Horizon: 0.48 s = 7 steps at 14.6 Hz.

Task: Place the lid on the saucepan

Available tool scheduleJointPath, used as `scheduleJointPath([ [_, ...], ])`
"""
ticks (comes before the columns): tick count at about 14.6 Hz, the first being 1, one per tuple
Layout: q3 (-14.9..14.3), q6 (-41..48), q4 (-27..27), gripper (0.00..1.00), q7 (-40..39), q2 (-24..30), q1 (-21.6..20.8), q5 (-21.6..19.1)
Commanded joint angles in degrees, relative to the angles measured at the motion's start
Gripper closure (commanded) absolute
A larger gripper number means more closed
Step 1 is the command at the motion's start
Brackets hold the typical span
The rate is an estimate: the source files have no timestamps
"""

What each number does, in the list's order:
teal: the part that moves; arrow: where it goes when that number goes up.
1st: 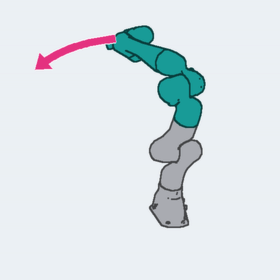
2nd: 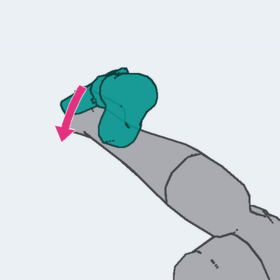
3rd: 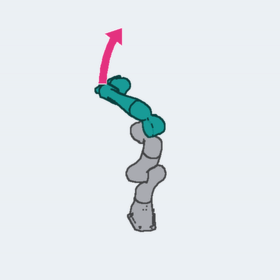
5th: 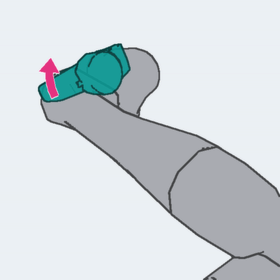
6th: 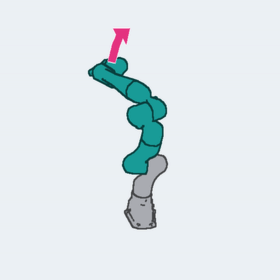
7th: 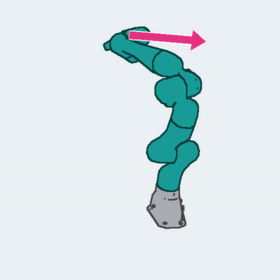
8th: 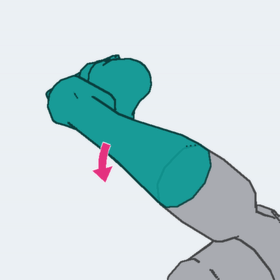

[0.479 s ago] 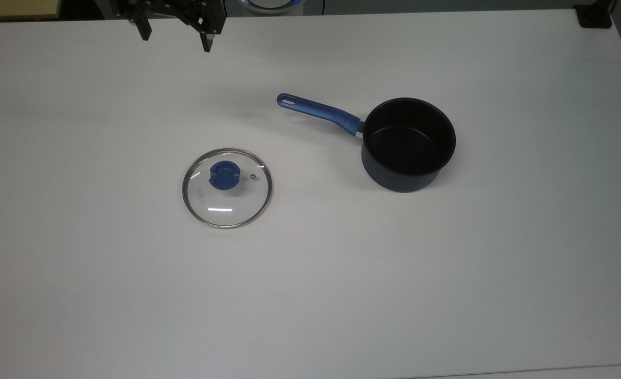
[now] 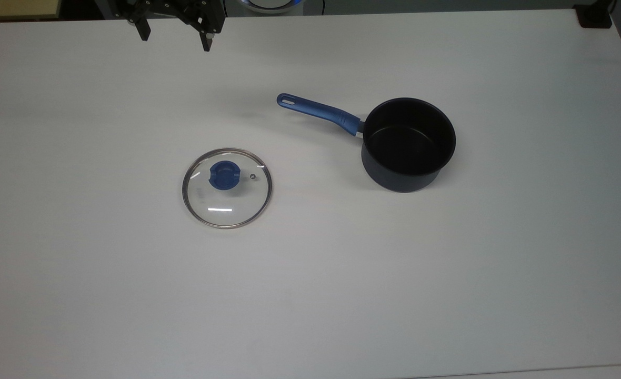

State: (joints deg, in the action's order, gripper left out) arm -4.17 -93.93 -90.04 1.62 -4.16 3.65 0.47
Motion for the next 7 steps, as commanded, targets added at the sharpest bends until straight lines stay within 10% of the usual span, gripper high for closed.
scheduleJointPath([
  [1, 0.3, -0.6, -0.1, 0.00, -1.2, -0.1, 0.4, -0.8],
  [7, 0.3, -6.3, 1.7, 0.00, -3.5, -11.2, -0.4, -0.7],
])
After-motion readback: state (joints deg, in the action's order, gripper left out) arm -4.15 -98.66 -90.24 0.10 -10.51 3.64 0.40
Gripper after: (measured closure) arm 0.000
